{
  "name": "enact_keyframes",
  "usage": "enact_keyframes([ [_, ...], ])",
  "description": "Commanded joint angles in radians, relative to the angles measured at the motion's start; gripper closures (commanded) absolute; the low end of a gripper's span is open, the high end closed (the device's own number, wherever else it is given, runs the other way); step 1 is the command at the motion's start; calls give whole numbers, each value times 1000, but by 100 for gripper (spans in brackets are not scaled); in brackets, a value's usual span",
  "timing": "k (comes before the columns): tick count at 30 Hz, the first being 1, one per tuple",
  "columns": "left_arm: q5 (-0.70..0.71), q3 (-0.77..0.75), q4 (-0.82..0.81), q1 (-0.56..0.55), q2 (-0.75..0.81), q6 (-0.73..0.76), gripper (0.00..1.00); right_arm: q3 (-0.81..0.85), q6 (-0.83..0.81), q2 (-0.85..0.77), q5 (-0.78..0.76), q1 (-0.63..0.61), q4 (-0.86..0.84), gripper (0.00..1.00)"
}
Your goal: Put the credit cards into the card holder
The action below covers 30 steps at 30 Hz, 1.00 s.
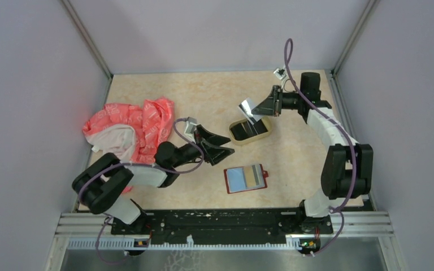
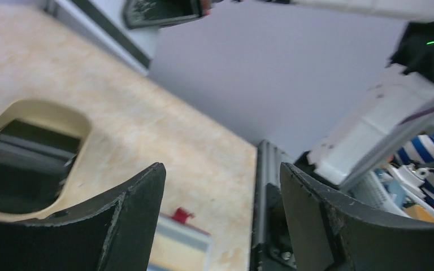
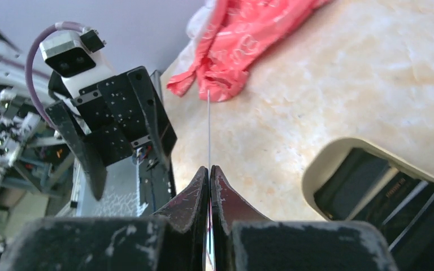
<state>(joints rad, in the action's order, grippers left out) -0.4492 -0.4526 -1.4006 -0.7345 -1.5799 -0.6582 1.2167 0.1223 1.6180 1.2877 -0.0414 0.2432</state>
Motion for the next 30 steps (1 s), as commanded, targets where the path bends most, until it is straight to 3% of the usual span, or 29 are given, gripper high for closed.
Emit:
enact_keyframes([
  [1,110,68,-92,-101,162,9,20,-108,330,-174,139,-33,-527,100],
  [4,163,104,-66,-158,278,37,20,-184,506,-264,177,-98,-730,100],
  [6,194,126,-29,-197,348,83,20,-220,516,-326,197,-131,-728,100],
  [9,206,146,64,-229,442,132,20,-281,414,-422,204,-158,-658,100],
  [12,208,170,48,-252,490,176,19,-320,254,-488,201,-173,-553,100],
  [19,257,151,105,-276,501,257,22,-330,222,-443,201,-286,-529,100],
  [26,284,141,61,-284,460,279,28,-341,167,-424,167,-344,-488,100],
  [30,306,113,117,-283,462,289,39,-351,146,-409,152,-363,-483,100],
])
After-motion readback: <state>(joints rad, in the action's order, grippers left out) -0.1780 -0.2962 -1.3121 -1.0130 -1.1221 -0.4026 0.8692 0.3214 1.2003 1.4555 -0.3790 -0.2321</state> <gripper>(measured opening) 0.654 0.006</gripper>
